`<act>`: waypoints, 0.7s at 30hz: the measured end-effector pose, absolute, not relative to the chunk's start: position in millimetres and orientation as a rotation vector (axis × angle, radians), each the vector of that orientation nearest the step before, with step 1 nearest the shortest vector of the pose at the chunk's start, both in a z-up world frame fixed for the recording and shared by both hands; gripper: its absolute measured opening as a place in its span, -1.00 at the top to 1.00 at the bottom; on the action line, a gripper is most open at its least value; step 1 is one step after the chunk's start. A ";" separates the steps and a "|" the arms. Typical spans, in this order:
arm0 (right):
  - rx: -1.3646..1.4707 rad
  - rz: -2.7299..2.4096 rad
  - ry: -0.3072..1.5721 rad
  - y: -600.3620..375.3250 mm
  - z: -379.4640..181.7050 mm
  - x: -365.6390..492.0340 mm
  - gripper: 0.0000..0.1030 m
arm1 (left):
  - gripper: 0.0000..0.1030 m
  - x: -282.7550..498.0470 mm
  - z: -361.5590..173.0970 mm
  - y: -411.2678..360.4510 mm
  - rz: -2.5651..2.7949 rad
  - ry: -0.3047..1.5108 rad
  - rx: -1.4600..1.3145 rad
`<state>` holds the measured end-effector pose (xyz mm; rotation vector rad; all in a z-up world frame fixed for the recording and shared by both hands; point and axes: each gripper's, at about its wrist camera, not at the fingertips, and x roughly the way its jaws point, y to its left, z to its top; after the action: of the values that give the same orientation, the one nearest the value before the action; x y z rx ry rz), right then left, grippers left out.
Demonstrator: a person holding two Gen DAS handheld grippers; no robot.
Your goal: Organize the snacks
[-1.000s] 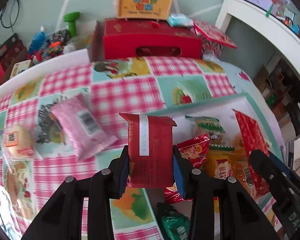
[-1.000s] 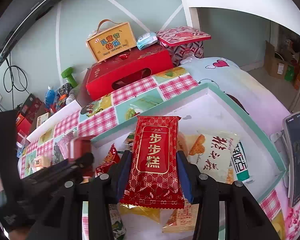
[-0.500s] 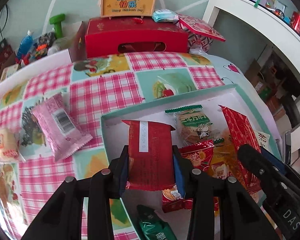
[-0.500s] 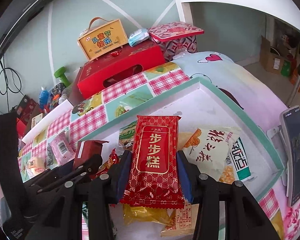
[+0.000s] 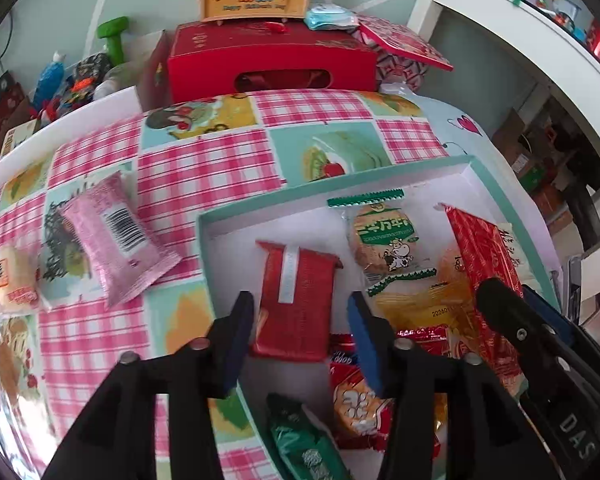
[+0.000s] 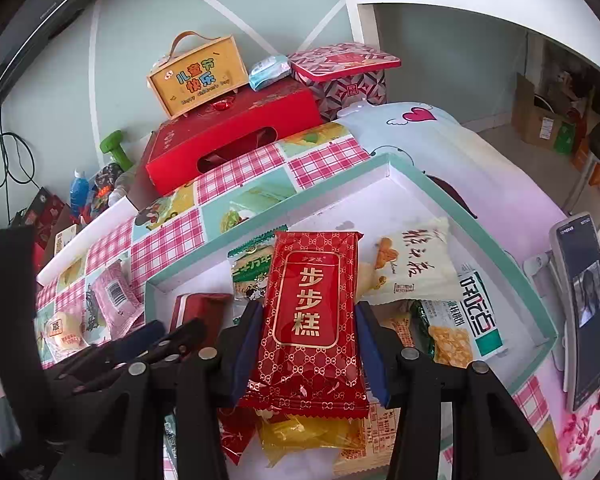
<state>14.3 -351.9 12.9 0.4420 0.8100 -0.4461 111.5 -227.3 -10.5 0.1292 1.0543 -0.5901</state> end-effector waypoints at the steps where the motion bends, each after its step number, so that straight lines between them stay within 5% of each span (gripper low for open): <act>1: 0.437 -0.446 0.808 -351.1 14.5 13.8 0.01 | -0.08 111.6 -8.2 -224.2 -0.583 1.060 0.126; 13: 0.371 -0.456 0.821 -342.4 24.5 12.1 -0.07 | -0.24 114.2 7.3 -184.4 -0.456 1.095 0.063; 18: 0.345 -0.480 0.856 -342.7 17.8 15.4 -0.28 | -0.36 118.1 -0.6 -177.8 -0.411 1.125 0.040; 21: 0.331 -0.489 0.870 -343.3 14.6 17.4 -0.48 | -0.67 118.2 -3.7 -174.9 -0.368 1.122 0.043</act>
<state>17.4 -343.3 14.6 0.3306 0.8700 -0.4894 118.2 -174.9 -3.7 0.0426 1.1217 -0.3682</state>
